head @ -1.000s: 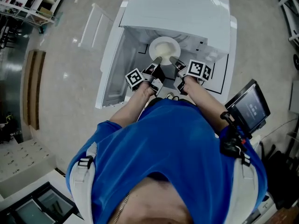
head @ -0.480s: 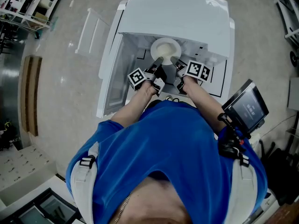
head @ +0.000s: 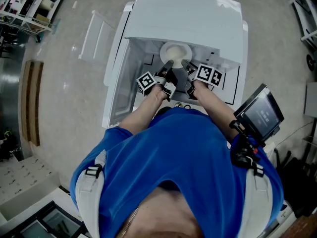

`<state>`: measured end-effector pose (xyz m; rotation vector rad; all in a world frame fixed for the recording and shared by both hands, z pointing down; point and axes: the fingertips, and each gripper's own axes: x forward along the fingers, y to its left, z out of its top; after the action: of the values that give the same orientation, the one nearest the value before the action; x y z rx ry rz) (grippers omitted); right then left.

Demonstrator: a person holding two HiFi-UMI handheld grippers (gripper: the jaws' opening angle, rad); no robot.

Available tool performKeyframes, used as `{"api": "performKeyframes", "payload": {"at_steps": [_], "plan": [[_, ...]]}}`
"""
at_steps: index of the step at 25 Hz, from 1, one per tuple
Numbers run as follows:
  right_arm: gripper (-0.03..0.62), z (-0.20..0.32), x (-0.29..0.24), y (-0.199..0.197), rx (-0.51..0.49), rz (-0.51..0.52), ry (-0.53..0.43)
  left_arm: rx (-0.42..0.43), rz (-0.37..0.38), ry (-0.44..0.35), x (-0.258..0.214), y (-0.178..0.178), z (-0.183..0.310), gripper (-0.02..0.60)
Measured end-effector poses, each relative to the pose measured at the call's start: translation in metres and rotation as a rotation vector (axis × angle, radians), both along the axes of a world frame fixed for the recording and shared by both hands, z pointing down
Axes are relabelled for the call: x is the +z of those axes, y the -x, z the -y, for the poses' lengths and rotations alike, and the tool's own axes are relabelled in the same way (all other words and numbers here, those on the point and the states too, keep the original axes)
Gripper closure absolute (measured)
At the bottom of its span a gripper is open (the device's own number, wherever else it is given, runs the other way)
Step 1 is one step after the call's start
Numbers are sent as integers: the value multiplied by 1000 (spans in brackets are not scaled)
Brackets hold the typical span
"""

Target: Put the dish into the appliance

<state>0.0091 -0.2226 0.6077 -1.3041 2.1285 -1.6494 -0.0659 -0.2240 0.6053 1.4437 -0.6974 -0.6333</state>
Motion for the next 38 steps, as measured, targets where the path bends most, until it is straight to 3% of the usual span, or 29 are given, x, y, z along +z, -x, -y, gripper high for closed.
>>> {"api": "performKeyframes", "payload": {"at_steps": [24,35,38], "plan": [[511,-7,-8,11,-91,-107,-80,-68,68,26,16,9,34,518],[511,-7,-11,18,-129,-137,-105,-22,132,-70,12,9,34,515],[511,-7,-10,18,-136,-142,-104,-16,159,-114,8,10,34,469]]}}
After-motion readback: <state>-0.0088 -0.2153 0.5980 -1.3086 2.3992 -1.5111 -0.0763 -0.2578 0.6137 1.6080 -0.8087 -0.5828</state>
